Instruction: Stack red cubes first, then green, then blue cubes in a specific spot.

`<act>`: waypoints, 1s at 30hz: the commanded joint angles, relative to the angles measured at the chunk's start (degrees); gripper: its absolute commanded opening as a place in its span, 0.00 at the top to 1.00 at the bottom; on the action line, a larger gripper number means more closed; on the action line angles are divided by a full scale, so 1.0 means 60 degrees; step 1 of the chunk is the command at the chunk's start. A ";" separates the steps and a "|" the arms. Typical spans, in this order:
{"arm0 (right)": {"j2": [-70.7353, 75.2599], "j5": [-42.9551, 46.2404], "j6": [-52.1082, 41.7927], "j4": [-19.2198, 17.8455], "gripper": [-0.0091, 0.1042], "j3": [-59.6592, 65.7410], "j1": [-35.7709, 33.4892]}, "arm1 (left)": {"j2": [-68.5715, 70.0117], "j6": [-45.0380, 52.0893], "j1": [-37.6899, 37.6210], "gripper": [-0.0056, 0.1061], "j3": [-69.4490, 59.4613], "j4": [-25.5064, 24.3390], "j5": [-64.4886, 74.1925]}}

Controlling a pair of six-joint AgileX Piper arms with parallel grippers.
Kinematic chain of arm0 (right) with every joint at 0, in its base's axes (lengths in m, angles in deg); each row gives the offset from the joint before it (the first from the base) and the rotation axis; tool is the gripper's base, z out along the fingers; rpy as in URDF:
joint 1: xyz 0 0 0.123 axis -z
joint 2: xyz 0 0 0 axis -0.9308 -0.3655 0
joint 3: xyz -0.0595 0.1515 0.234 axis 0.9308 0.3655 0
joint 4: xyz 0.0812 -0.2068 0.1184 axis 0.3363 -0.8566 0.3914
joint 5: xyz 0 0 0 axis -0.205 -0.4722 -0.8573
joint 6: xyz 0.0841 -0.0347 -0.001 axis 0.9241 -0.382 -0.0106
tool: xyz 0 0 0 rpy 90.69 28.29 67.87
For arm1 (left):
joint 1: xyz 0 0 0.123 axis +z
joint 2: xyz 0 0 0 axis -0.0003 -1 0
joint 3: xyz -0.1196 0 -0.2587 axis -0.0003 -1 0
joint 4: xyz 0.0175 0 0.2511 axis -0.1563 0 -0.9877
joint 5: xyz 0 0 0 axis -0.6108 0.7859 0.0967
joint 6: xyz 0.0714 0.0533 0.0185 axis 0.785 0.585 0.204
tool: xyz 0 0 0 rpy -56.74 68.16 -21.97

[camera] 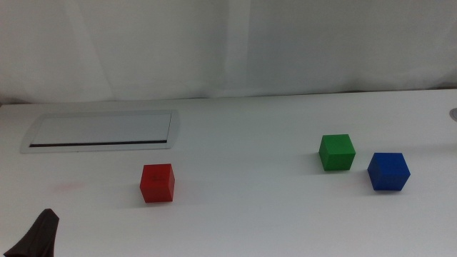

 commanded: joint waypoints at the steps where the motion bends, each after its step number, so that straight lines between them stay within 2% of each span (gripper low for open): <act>1: 0.0040 0.0133 0.0012 -0.0006 0.01 0.0056 0.0054 | 0.0016 -0.0082 -0.0058 0.13 -0.0371 0.0042 -0.0154; 10: 0.0040 0.0133 0.0012 -0.0006 0.01 0.0056 0.0054 | 0.0008 0.0019 -0.0058 0.13 0.0422 0.0042 -0.0482; 19: 0.0040 0.0150 0.0012 -0.0006 0.01 0.0056 0.0054 | -0.0188 0.0672 -0.0058 0.13 0.3064 0.0042 0.2387; 23: 0.0040 0.0150 0.0012 -0.0006 0.01 0.0056 0.0054 | -0.0609 0.0698 -0.0058 0.13 0.3975 0.0118 0.2287; 27: 0.0040 0.0150 0.0012 -0.0006 0.01 0.0056 0.0054 | -0.1557 0.0850 -0.0058 0.13 0.5063 0.0689 0.2518; 29: 0.0040 0.0150 0.0012 -0.0006 0.01 0.0056 0.0054 | -0.2062 0.1417 -0.0058 0.13 0.5633 0.1125 0.2982; 30: 0.0040 0.0150 0.0012 -0.0006 0.01 0.0056 0.0054 | -0.2644 0.2168 -0.0058 0.13 0.6219 0.1654 0.3460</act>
